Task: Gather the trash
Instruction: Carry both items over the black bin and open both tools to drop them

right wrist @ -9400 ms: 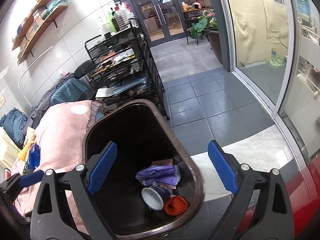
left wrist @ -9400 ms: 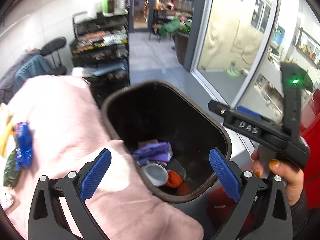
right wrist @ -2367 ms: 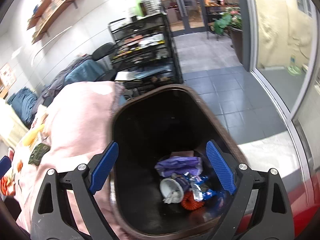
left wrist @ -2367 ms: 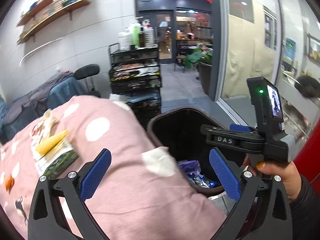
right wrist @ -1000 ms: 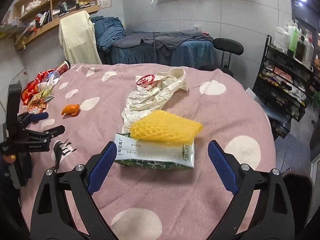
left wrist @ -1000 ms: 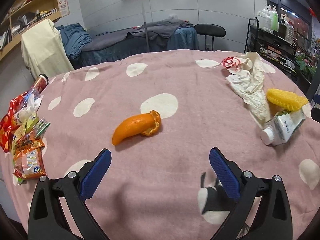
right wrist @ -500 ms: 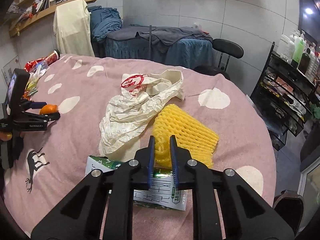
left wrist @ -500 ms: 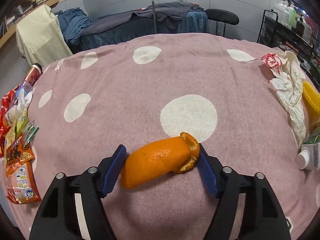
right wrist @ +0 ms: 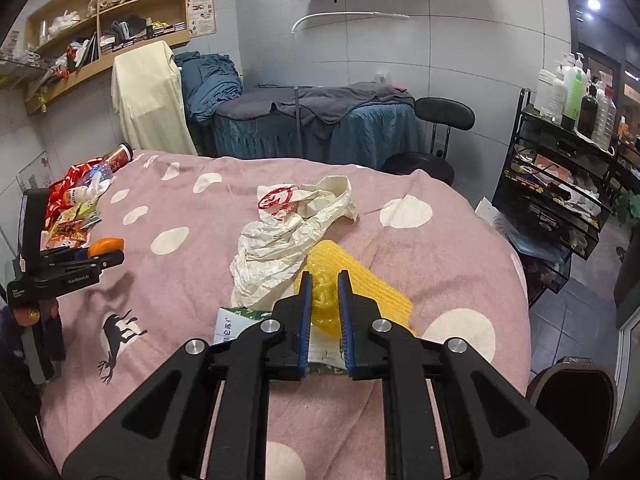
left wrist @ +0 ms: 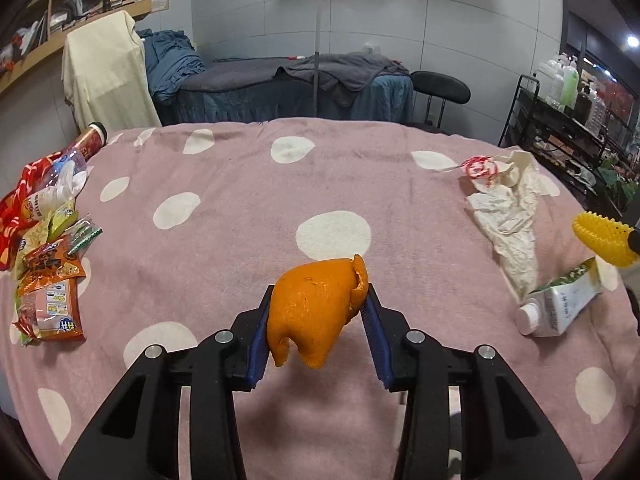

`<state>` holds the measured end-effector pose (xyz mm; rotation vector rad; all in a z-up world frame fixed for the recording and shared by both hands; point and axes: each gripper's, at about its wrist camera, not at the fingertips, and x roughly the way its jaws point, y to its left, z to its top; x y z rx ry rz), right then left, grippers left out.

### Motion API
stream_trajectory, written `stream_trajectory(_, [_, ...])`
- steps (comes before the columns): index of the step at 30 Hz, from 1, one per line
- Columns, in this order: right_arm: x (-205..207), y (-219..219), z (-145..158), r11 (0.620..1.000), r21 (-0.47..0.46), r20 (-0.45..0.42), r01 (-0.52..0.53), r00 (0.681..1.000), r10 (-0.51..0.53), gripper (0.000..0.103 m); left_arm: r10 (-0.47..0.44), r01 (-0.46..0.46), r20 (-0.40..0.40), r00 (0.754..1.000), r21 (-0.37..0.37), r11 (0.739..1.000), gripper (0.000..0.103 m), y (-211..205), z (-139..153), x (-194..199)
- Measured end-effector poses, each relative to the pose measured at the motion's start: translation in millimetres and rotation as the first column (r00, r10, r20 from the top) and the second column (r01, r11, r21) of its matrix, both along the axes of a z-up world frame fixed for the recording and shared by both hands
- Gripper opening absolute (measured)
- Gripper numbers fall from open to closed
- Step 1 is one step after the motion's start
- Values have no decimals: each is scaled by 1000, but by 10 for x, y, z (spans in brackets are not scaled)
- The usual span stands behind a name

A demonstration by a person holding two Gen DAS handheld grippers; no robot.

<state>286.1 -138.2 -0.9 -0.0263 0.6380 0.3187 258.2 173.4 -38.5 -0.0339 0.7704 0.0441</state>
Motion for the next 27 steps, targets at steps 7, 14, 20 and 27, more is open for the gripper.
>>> stream_trajectory(7, [-403,-168,24,1000,7,17,2,1000,-2,14,-73,75,76,994,-31,997,42,-438,208,-425])
stream_trajectory(14, [-715,-388,-30,999,12,17,36,999,-36,14,-147,152,85,985,-50,987,42,-851,217,-680])
stream_trajectory(20, [-903,-625,-108,996,42,-3,80,997,-80,14,-215,223,82,973,-101,970,42,-1198,197,-824])
stream_trajectory(27, [-1076,-999,-207,983,73,-28,168,986,-167,14,-318,326,82,945,-130,936,42,-1714,163,-934])
